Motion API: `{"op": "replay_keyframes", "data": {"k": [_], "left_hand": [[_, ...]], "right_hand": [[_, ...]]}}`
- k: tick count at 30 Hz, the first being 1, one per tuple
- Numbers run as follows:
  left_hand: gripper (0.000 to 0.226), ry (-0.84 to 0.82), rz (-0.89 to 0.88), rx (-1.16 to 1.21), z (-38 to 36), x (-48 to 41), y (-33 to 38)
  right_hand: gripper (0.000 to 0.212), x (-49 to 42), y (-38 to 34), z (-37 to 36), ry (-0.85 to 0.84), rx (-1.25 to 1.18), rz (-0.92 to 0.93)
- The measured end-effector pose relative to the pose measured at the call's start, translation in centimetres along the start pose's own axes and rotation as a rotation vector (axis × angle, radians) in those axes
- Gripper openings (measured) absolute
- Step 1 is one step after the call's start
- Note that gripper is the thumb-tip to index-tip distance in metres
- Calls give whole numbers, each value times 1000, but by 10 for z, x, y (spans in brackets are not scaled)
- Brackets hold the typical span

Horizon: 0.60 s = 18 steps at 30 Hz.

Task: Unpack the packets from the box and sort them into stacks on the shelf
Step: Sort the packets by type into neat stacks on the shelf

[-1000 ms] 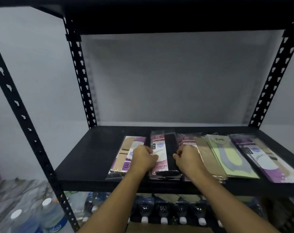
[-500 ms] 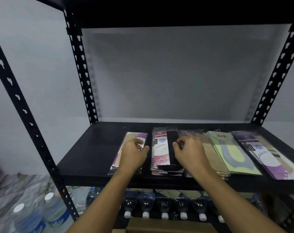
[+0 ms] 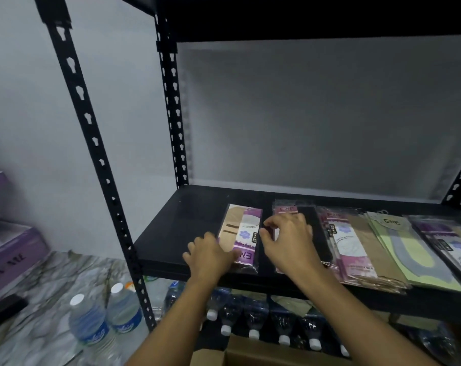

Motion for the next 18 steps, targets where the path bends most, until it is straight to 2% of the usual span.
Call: {"op": "replay_keyframes", "data": {"k": [4,7,9,11,14,16,18], "left_hand": [[58,-106,23,515,20,-3,-14],[53,-75,-36,649,62,-2,-23],[49,-74,-115,573,92,-2,-25],[46,-103,-236,389,122,-1,-23],[42,-150,-398,122,156,4,-16],[35,-180,-449,51,168,6,-13],[29,-180,-475,11,176,7,-11]], "right_hand": [[28,-2,-9,-4,-11,-21,21],[25,-5,-20,-6,-3,-55,60],[25,-7,-31,-6,11,-96,113],[28,-8,-44,-6,5,-132,181],[45,-7,-68,-9,-60,-119,296],[55,-4,-83,-12,-101,-80,368],[50,-1,-95,-15,-128,-39,416]]}}
Point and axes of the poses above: each hand's wrist, its own x-axis away from the middle knuckle, its own z-axis out of the back of the hand, y = z × x, the point moved 9 cm from there along -x, towards the middle knuckle, and after that the axes turned 4 degrees about -x, right-handed, at the moved point
